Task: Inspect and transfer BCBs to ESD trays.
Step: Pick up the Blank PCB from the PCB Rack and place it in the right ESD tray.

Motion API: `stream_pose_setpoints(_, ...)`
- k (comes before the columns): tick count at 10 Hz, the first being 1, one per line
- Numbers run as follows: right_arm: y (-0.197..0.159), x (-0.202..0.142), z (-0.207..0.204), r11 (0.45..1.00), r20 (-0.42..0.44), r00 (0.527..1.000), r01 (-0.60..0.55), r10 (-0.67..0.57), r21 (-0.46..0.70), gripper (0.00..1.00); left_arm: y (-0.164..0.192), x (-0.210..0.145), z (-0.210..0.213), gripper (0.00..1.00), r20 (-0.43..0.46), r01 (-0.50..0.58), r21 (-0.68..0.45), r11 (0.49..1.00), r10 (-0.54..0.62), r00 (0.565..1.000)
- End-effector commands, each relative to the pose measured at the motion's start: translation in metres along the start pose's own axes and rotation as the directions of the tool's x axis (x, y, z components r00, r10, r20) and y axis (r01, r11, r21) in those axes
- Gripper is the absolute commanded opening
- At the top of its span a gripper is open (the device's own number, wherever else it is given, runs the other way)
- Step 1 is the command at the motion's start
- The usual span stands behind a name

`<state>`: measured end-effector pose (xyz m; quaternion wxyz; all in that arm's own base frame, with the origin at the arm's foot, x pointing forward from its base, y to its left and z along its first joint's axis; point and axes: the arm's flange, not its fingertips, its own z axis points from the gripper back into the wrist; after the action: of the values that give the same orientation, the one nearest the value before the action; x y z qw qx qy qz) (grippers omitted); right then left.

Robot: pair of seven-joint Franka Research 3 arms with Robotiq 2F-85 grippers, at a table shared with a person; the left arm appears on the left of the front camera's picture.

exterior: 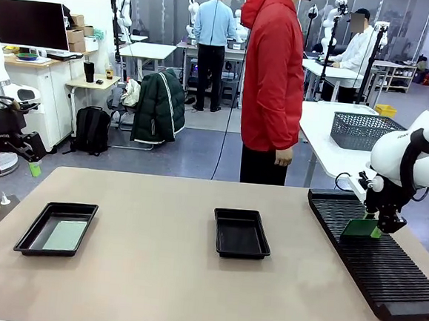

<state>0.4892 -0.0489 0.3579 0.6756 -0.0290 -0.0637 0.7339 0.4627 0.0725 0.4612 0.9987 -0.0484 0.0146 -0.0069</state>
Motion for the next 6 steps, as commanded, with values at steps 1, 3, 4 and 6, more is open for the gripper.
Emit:
stream_pose_setpoints(1, -0.0043, 0.0012, -0.0008, 1.0, -0.021, 1.0, 0.013, -0.013, 0.012, 0.53, 0.0016, 0.0002, -0.0023, 1.0, 0.008, 0.006, -0.002, 1.0, -0.006, 1.0)
stream_pose_setpoints(3, -0.0044, 0.0021, -0.0013, 1.0, -0.016, 1.0, 0.01, -0.009, 0.017, 0.45, 0.0016, 0.0002, -0.0023, 1.0, 0.008, 0.006, -0.002, 1.0, -0.006, 1.0)
stream_pose_setpoints(4, -0.0048, 0.002, -0.001, 1.0, -0.019, 1.0, 0.014, -0.013, 0.018, 0.28, 0.0016, 0.0002, -0.0023, 1.0, 0.008, 0.006, -0.002, 1.0, -0.006, 1.0)
stream_pose_setpoints(6, -0.0052, 0.0022, -0.0026, 1.0, -0.023, 1.0, 0.016, -0.016, 0.025, 0.2, 0.0016, 0.0002, -0.0023, 1.0, 0.008, 0.006, -0.002, 1.0, -0.006, 1.0)
